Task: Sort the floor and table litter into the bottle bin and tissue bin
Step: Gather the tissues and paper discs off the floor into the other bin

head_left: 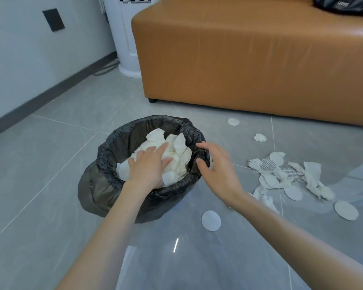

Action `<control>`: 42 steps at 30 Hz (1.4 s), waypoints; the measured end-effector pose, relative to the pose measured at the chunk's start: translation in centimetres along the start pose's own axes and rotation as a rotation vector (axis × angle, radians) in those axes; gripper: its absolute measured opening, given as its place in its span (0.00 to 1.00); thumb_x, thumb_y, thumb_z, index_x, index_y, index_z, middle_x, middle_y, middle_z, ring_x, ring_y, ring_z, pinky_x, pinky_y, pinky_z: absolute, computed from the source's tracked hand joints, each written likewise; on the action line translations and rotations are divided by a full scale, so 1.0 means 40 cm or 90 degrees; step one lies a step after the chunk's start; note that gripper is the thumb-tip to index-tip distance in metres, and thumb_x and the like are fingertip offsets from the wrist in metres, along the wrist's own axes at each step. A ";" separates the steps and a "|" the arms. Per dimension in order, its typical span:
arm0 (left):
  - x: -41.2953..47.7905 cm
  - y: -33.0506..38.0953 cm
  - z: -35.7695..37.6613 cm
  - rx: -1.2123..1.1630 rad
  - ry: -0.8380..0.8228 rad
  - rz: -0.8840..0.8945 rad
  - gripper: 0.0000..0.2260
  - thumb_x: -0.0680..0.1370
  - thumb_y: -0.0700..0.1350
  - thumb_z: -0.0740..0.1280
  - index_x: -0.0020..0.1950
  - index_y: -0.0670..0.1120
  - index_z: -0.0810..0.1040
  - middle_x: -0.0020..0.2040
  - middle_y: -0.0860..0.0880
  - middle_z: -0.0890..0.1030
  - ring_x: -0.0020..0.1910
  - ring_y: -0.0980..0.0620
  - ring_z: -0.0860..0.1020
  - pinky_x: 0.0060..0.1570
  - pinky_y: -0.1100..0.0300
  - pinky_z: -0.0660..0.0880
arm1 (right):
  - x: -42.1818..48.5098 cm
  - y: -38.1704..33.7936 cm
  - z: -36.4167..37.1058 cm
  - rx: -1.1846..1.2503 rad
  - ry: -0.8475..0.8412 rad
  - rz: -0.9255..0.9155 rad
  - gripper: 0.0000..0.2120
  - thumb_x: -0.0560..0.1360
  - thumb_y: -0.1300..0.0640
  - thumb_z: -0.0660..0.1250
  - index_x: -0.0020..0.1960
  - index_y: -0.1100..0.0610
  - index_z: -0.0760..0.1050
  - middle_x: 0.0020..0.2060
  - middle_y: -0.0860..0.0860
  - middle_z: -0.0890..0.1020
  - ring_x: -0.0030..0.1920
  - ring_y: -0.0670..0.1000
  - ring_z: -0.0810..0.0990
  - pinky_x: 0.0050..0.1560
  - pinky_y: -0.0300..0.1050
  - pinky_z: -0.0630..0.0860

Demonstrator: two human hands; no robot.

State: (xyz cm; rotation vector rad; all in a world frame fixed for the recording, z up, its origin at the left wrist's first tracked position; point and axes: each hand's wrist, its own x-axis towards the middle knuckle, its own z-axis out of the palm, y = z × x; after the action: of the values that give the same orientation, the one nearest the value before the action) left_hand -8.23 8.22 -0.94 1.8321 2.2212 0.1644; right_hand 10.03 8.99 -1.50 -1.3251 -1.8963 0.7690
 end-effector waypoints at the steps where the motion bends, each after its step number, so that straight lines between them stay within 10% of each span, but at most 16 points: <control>1: -0.005 0.008 -0.012 -0.007 0.047 0.004 0.22 0.82 0.55 0.52 0.76 0.58 0.52 0.72 0.48 0.66 0.67 0.41 0.66 0.62 0.43 0.64 | -0.004 0.008 -0.001 0.024 0.021 0.017 0.17 0.78 0.59 0.62 0.66 0.51 0.71 0.61 0.43 0.72 0.65 0.44 0.66 0.63 0.36 0.64; 7: -0.044 0.128 -0.065 -0.163 0.238 0.141 0.20 0.82 0.52 0.53 0.75 0.53 0.60 0.64 0.48 0.73 0.61 0.45 0.70 0.52 0.51 0.72 | -0.041 0.102 -0.018 0.066 0.080 0.150 0.13 0.77 0.62 0.62 0.60 0.53 0.72 0.57 0.46 0.75 0.55 0.46 0.72 0.55 0.41 0.70; 19: -0.069 0.318 0.143 -0.138 0.085 0.360 0.19 0.82 0.43 0.58 0.72 0.55 0.64 0.63 0.55 0.70 0.63 0.56 0.67 0.50 0.62 0.72 | -0.186 0.423 -0.101 -0.228 -0.192 0.380 0.26 0.74 0.60 0.63 0.72 0.54 0.65 0.72 0.53 0.66 0.70 0.57 0.64 0.68 0.48 0.64; 26: -0.052 0.262 0.318 -0.092 -0.183 0.259 0.20 0.81 0.43 0.57 0.72 0.54 0.64 0.65 0.50 0.68 0.65 0.47 0.68 0.59 0.49 0.71 | -0.160 0.459 -0.078 -0.315 -0.296 0.307 0.29 0.77 0.55 0.57 0.76 0.45 0.55 0.73 0.49 0.62 0.69 0.58 0.62 0.68 0.51 0.62; 31: -0.067 0.215 0.402 -0.020 -0.302 0.238 0.24 0.77 0.46 0.64 0.72 0.55 0.63 0.68 0.52 0.65 0.68 0.48 0.65 0.62 0.52 0.70 | -0.185 0.460 -0.071 -0.402 -0.280 0.238 0.22 0.77 0.55 0.59 0.72 0.50 0.66 0.66 0.50 0.69 0.63 0.55 0.66 0.59 0.47 0.68; 42: -0.080 0.190 0.452 -0.059 -0.274 0.167 0.27 0.69 0.48 0.74 0.65 0.51 0.68 0.63 0.51 0.65 0.61 0.46 0.66 0.57 0.55 0.71 | -0.253 0.462 -0.100 -0.358 -0.259 0.231 0.16 0.71 0.55 0.69 0.59 0.52 0.73 0.63 0.48 0.70 0.61 0.53 0.68 0.54 0.44 0.68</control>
State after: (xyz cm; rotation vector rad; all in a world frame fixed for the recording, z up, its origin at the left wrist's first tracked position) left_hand 4.38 5.24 -16.02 1.8900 1.6575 -0.0733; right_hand 25.68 5.31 -15.69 -2.0246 -2.3336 0.7487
